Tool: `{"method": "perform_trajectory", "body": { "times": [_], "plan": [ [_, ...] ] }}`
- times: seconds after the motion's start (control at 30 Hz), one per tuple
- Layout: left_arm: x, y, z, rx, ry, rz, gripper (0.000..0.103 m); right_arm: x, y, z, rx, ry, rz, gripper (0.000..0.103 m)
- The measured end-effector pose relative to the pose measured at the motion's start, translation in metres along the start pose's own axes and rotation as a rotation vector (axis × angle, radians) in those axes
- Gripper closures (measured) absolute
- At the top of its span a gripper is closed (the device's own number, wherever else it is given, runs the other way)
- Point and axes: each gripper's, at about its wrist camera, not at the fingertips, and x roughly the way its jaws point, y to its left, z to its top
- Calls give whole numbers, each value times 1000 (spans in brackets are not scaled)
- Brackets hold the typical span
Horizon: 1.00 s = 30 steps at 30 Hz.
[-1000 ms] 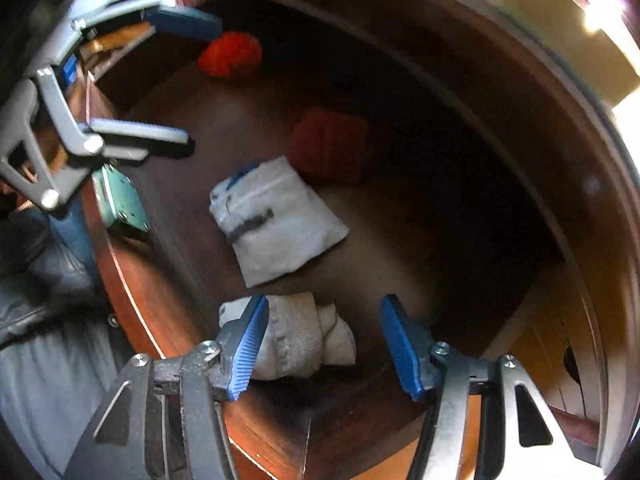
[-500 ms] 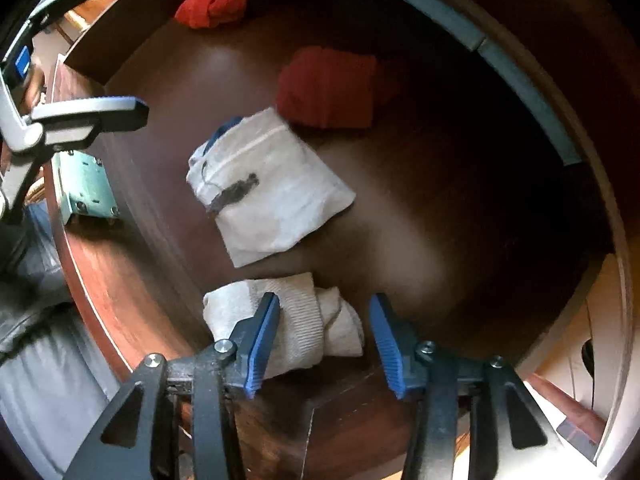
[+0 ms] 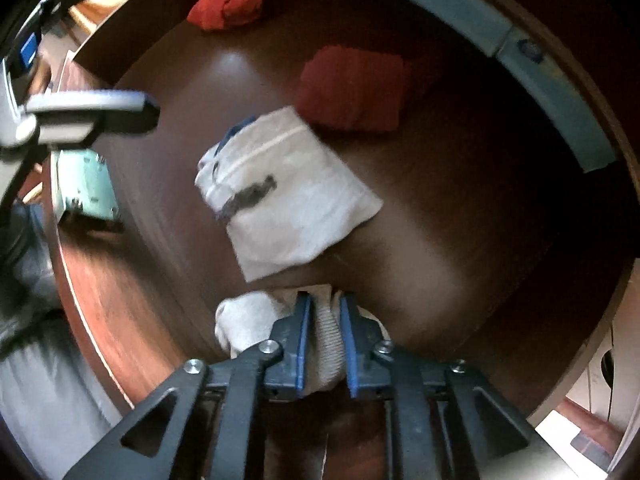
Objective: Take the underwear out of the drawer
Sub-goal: 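Close the right tool on the white sock while the left tool moves over the grey sock, then grasp the grey sock with the left tool while the right tool holds the white sock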
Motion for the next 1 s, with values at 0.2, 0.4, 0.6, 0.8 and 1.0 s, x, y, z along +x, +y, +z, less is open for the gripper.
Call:
{"method": "perform_trajectory", "body": {
  "times": [0.2,0.4,0.6,0.8,1.0],
  "plan": [
    [11,0,4,-15,37,-25,13,-8,-9,6,48,-79,-76,91],
    [25,-8,18,0,96,-100,13,-10,-15,12,58,-110,-157,91],
    [55,-27,26,71,206,-116,13,-11,-13,10,55,-139,-198,91],
    [71,-27,36,58,260,-151,13,-12,-23,-7,81,-156,-175,89],
    [91,-22,39,28,348,-177,13,-34,-38,-6,132,-223,-150,68]
  ]
}}
